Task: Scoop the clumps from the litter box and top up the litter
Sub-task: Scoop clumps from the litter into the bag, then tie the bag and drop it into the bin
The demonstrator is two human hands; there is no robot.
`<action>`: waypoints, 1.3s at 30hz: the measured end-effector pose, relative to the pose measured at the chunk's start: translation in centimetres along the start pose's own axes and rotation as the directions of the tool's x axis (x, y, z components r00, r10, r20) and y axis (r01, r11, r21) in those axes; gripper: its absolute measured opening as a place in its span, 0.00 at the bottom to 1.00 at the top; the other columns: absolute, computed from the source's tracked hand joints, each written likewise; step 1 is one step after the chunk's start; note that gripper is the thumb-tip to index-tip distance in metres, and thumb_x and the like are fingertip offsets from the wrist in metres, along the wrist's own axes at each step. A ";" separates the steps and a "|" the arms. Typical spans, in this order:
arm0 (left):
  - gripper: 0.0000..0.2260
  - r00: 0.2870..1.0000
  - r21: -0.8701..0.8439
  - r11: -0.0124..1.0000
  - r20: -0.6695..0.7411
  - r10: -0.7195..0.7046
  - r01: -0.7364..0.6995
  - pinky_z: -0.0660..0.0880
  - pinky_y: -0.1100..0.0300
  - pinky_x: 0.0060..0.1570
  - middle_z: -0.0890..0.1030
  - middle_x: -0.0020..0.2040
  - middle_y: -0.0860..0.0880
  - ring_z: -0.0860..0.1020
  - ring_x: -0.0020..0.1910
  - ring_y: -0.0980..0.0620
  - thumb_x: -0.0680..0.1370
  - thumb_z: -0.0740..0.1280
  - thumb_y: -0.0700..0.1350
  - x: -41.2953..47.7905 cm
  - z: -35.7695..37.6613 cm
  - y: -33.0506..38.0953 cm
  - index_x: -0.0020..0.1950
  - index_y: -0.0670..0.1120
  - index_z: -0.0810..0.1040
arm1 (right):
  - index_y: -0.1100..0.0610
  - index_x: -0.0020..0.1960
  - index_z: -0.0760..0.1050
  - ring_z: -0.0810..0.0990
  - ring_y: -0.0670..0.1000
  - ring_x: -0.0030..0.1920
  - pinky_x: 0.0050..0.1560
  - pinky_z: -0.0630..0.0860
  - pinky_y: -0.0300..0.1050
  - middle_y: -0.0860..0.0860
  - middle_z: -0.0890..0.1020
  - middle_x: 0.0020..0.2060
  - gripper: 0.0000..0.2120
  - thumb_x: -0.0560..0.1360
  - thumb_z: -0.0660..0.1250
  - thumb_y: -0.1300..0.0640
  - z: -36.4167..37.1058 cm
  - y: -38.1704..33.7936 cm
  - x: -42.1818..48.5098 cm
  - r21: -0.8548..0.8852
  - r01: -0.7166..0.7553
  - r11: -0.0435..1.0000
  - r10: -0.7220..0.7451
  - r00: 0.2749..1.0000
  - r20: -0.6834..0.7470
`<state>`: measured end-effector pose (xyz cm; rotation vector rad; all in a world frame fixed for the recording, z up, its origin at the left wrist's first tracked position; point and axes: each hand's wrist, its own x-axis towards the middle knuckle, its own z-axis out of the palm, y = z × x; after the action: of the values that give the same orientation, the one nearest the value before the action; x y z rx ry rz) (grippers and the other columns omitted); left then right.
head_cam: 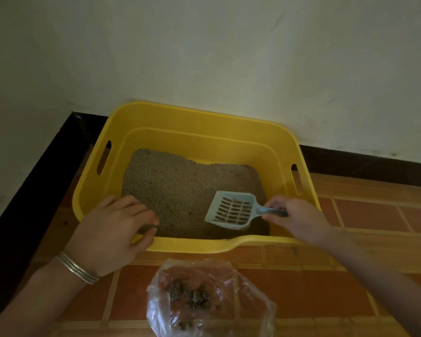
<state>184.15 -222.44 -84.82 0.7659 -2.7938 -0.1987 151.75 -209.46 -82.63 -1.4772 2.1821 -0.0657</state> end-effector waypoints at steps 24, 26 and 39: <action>0.12 0.997 -0.002 1.000 -0.075 -0.011 0.011 0.70 0.57 0.35 0.80 0.35 0.57 0.79 0.38 0.52 0.72 0.59 0.51 -0.4 0.8 0.7 0.40 0.51 0.82 | 0.51 0.59 0.76 0.76 0.44 0.56 0.62 0.70 0.44 0.45 0.81 0.54 0.15 0.73 0.69 0.54 0.0 -0.7 0.1 0.082 -0.092 0.992 0.092 0.996 0.009; 0.13 0.997 -0.005 1.000 -0.070 -0.020 0.020 0.71 0.56 0.37 0.81 0.37 0.57 0.79 0.40 0.52 0.72 0.58 0.52 -0.6 0.6 0.8 0.42 0.51 0.82 | 0.52 0.59 0.76 0.76 0.42 0.56 0.62 0.68 0.41 0.45 0.81 0.54 0.15 0.72 0.69 0.54 -0.4 -0.8 -0.7 0.139 -0.037 0.990 0.039 0.999 -0.013; 0.11 0.992 -0.150 0.986 -0.114 0.051 -0.068 0.65 0.59 0.44 0.80 0.51 0.53 0.74 0.50 0.51 0.74 0.61 0.49 -6.4 2.7 6.5 0.50 0.49 0.80 | 0.40 0.48 0.79 0.78 0.37 0.51 0.52 0.73 0.29 0.35 0.81 0.48 0.12 0.64 0.71 0.50 3.0 -0.6 -11.8 0.535 0.167 0.828 0.084 0.906 -0.414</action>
<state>185.67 -213.42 -87.42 0.6366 -2.6566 -0.3456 156.89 -198.57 -80.61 -1.2316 2.1626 -1.0497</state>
